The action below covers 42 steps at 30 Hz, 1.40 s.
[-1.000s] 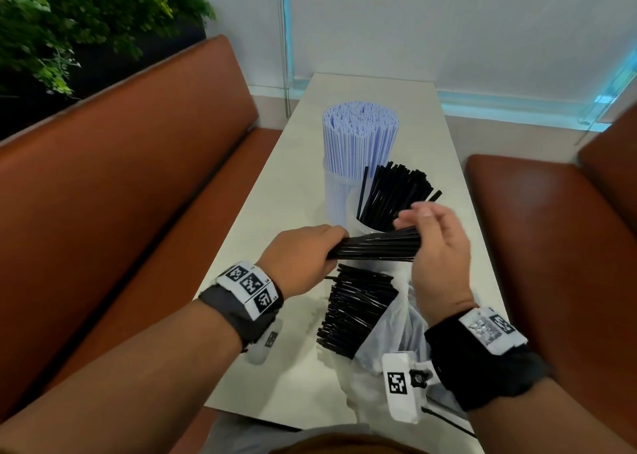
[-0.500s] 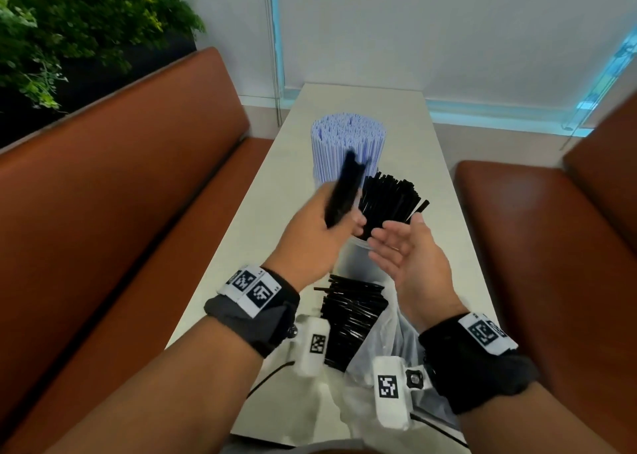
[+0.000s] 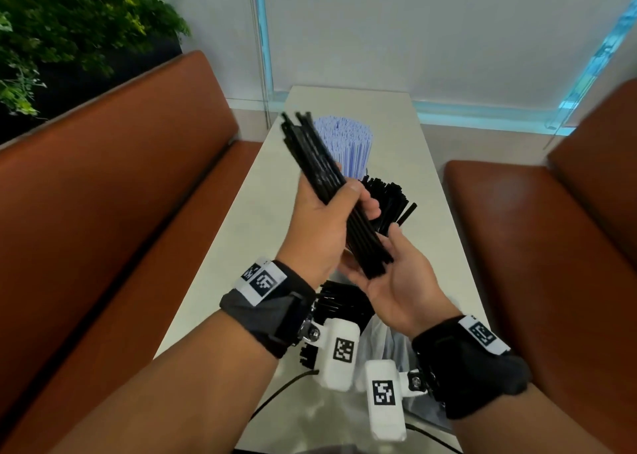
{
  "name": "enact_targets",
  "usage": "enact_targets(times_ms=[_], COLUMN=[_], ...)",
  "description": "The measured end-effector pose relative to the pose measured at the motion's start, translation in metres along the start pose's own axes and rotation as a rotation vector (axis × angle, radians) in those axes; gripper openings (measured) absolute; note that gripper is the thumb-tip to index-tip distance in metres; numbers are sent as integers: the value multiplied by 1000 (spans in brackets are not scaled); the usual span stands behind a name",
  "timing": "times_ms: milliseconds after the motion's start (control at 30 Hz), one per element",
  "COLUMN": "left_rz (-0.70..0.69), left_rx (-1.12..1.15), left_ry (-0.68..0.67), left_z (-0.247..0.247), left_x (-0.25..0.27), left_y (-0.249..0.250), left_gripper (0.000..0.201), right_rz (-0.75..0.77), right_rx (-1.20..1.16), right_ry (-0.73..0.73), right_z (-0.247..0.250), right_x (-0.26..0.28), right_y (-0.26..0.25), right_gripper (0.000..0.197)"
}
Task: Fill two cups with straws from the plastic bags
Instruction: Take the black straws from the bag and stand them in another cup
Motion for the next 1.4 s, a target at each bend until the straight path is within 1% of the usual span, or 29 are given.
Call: enact_targets(times_ms=[67, 100, 133, 200, 233, 267, 300, 367, 433, 500, 600, 667, 700, 733, 767, 800, 833, 867, 933, 967, 1000, 1133, 1200, 1267, 1300, 1333, 1367, 1400], left_rz=[25, 30, 30, 34, 43, 57, 77, 109, 98, 75, 40, -32, -90, -155, -220, -277, -324, -360, -382, -367, -336, -123, -54, 35, 99, 164, 218, 238], left_rx=[-49, -33, -6, 4, -21, -51, -71, -73, -14, 24, -47, -91, -105, -112, -117, -123, -137, -158, -231, -284, -358, -839, -1005, -1172, -1253, -1307, -1321, -1309], left_ry=[0, 10, 26, 45, 35, 15, -5, -21, -5, -11, -87, -90, -73, -50, -26, -4, 13, 26, 49, 51, 38, -3, -16, -39, -66, -104, -130, -140], left_z=[2, 5, 9, 15, 16, 15, 14, 15, 20, 20, 4, -6, -7, -8, -7, -7, -6, -5, -3, -1, 1, 30, 44, 52, 55, 58, 61, 62], left_x=[0, -1, -2, -3, -1, 2, 4, 1, -9, -18, -24, -31, -37, -44, -50, -56, -60, -64, -67, -69, -70, -74, -75, -76, -75, -74, -72, -71], left_y=[-3, -4, -4, -5, -7, -10, -13, -11, 1, 12, 20, 30, 38, 46, 54, 59, 62, 61, 52, 43, 31, -18, -33, -47, -56, -64, -69, -72], left_gripper=[27, 23, 21, 18, 16, 13, 11, 13, 19, 24, 16, 16, 17, 18, 18, 17, 17, 16, 17, 17, 17, 18, 22, 17, 23, 36, 45, 50], right_rz=[42, 98, 185, 378, 430, 440, 422, 385, 369, 364, 394, 436, 449, 454, 457, 451, 440, 414, 342, 316, 312, 412, 432, 424, 420, 412, 403, 393], right_rx=[163, 242, 350, 709, 910, 1077, 1182, 1308, 1436, 1499, 1563, 1593, 1592, 1611, 1655, 1723, 1783, 1832, 1912, 1950, 1977, 1974, 1977, 1989, 1998, 2008, 2018, 2027], right_ry=[-68, -78, -67, -64, -102, -140, -151, -115, -75, -29, 38, 107, 140, 170, 200, 231, 254, 256, 205, 168, 138, 141, 138, 131, 128, 123, 120, 117], right_z=[-6, -6, -5, -7, -12, -17, -19, -14, -9, -5, -8, -7, -4, 0, 4, 7, 10, 12, 16, 17, 18, 18, 18, 18, 18, 18, 18, 17], right_x=[2, 2, 3, 6, 8, 9, 8, 6, 6, 8, 8, 7, 5, 3, 1, -2, -5, -10, -21, -26, -30, -36, -39, -40, -41, -41, -41, -41], right_y=[-3, -7, -13, -25, -26, -23, -20, -15, -12, -10, -14, -24, -29, -34, -37, -40, -41, -40, -33, -28, -24, -16, -13, -13, -13, -13, -13, -13], right_gripper=[47, 41, 34, 27, 27, 29, 31, 33, 30, 28, 29, 28, 33, 45, 56, 62, 61, 55, 37, 27, 24, 25, 24, 23, 24, 24, 25, 25])
Point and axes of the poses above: each hand's wrist, its own x-axis away from the middle knuckle, its own z-axis out of the back of the hand, y = z × x, the point moved 6 cm from there along -x, towards the middle knuckle, and after that the axes turned 15 degrees about x, right-handed, at the moved point
